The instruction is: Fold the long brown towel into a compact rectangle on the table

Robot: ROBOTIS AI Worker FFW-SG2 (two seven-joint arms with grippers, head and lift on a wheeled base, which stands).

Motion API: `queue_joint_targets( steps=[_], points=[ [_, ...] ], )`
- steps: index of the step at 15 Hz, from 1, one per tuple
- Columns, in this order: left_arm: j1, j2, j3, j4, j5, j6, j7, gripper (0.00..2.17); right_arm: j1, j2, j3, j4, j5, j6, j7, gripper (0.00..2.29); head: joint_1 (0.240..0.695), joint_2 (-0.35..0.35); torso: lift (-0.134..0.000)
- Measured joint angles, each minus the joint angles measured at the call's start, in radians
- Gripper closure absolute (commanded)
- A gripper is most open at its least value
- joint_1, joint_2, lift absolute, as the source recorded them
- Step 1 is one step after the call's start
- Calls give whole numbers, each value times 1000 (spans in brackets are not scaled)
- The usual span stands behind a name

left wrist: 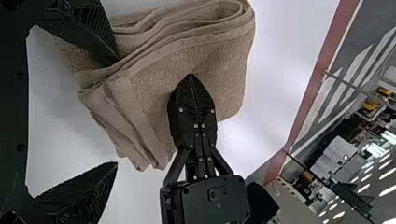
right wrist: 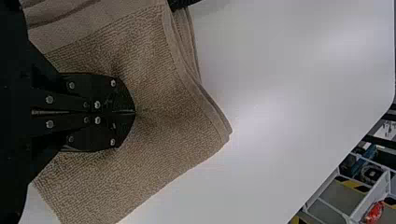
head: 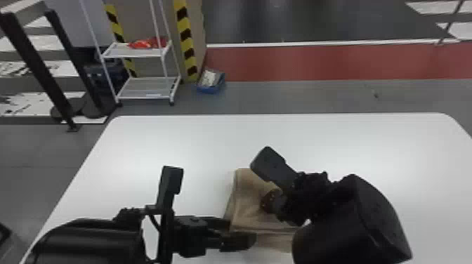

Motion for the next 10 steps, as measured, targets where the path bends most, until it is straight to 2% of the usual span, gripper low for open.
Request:
queue_joint_targets(
  steps=[5,10],
  points=[
    [-4,-1,34,5,54,-18,94,93,-8,0,-22,-9,-8,1,-11,1949,695,102,-125],
    [-5,-6,36,21,99,-43,139,93,-5,0,-69,-94,-71,18,-38,1949,695,89,-125]
  ],
)
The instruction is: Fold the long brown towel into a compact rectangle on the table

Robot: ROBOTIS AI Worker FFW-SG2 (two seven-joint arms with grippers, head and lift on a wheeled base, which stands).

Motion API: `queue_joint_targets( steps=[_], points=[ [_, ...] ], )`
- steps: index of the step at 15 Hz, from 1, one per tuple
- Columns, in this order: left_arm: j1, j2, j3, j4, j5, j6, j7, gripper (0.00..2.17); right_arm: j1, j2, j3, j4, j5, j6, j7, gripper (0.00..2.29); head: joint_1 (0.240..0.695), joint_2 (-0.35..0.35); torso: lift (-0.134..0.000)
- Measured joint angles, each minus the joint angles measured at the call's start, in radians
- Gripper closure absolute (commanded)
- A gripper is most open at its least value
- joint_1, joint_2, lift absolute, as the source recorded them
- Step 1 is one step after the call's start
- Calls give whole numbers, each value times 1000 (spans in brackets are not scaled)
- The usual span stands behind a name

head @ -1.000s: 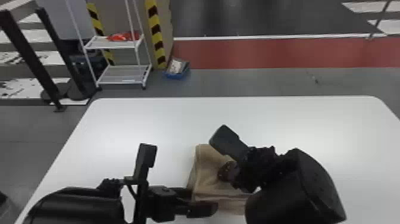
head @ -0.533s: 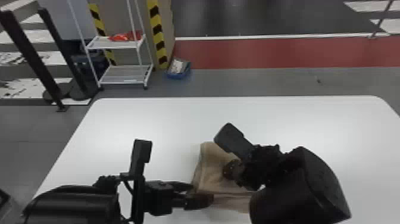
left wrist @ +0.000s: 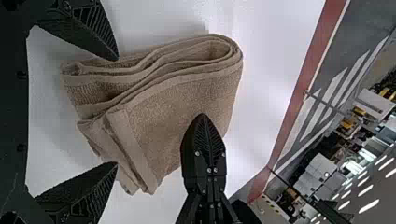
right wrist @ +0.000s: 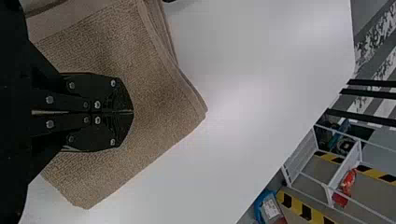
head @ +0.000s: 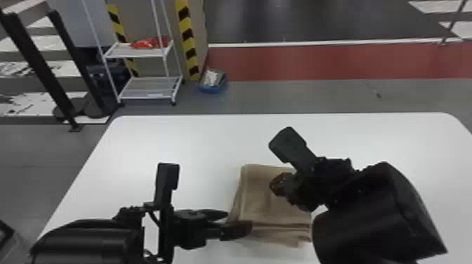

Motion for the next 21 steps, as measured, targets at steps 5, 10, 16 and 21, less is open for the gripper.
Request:
queue_joint_targets(
  steps=[5,10,16,21],
  points=[
    [-1,-1,10,1,10,0,-5,93,-22,0,-80,19,-14,-14,-34,1949,695,42,-125],
    [0,-2,14,-18,18,6,-5,93,-42,0,-117,122,-14,-61,-54,1949,695,18,-125],
    [7,-6,72,-110,44,76,3,93,34,0,-191,-166,-189,38,-199,9,695,21,-125],
    [153,-6,152,-321,165,-36,281,93,380,0,-272,-448,-325,-202,-448,26,695,59,-125]
  ],
)
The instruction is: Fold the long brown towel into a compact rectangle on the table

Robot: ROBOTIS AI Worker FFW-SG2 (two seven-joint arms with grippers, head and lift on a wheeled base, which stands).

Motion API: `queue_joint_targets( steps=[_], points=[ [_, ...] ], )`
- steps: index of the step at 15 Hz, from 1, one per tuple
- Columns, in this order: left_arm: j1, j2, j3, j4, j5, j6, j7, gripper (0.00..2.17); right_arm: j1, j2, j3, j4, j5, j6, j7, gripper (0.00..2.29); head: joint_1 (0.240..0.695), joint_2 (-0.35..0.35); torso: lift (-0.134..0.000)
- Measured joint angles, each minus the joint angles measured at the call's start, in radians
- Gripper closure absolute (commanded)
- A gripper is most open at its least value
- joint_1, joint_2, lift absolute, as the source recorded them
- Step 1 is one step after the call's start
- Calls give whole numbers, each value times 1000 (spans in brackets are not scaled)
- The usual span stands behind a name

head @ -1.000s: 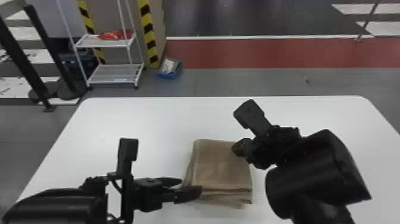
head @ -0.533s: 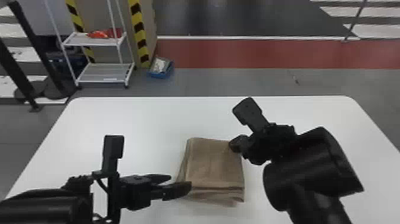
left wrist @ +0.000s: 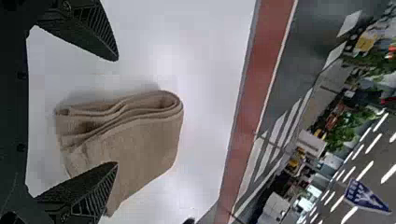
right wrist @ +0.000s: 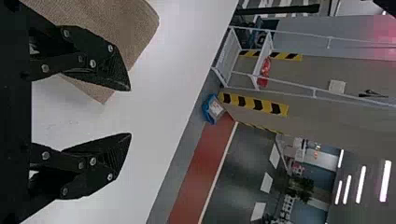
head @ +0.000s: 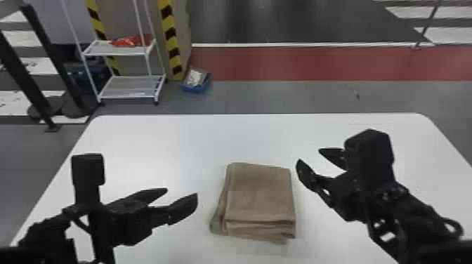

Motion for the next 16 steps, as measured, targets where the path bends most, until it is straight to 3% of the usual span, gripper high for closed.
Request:
queue_joint_targets(
  steps=[4,8,10,12,16],
  points=[
    [234,0,-41,-31,59,-592,296,93,251,0,-166,-52,-193,-383,-100,43,695,67,-125],
    [464,0,-142,32,20,-1205,441,93,423,0,-267,-6,-355,-757,-170,46,695,32,-125],
    [525,0,-191,68,-78,-1374,525,93,445,0,-299,31,-391,-809,-197,46,695,-10,-125],
    [561,0,-234,96,-154,-1468,557,93,455,0,-326,40,-438,-817,-208,49,695,-56,-125],
    [575,0,-263,91,-203,-1357,561,93,464,0,-334,31,-476,-767,-248,53,695,-111,-125]
  ],
)
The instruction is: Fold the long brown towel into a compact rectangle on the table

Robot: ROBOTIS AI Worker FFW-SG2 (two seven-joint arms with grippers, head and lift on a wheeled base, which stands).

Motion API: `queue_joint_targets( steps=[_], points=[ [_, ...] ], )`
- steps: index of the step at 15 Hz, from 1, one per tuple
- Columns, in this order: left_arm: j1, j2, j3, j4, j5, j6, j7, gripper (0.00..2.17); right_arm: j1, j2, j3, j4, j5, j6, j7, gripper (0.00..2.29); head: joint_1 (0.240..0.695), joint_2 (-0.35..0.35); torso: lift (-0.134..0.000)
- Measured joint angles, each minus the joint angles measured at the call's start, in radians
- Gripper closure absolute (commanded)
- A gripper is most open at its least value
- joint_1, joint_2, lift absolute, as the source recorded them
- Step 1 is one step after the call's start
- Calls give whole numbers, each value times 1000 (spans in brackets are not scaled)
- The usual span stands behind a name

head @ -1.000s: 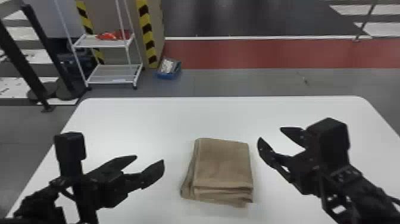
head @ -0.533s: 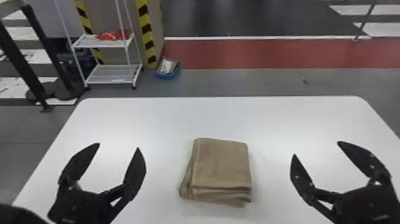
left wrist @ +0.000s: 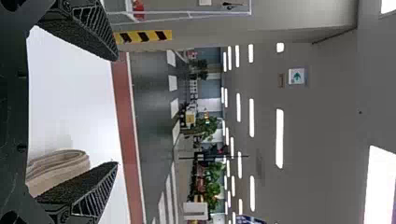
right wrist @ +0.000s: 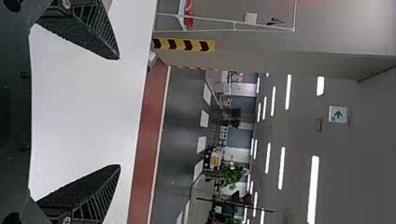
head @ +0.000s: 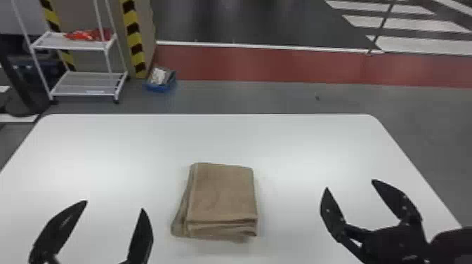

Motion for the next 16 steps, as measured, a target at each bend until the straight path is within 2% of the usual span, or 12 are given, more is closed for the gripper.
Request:
queue_joint_targets(
  steps=[5,11,16],
  points=[
    [-1,0,18,-36,8,77,52,93,16,0,23,-1,-19,-2,0,66,695,-60,-125],
    [-8,0,72,-41,20,126,58,90,17,0,32,10,-22,-6,46,70,695,3,-125],
    [-15,0,100,-52,45,149,46,90,13,0,38,10,-8,-22,51,70,695,31,-125]
  ],
)
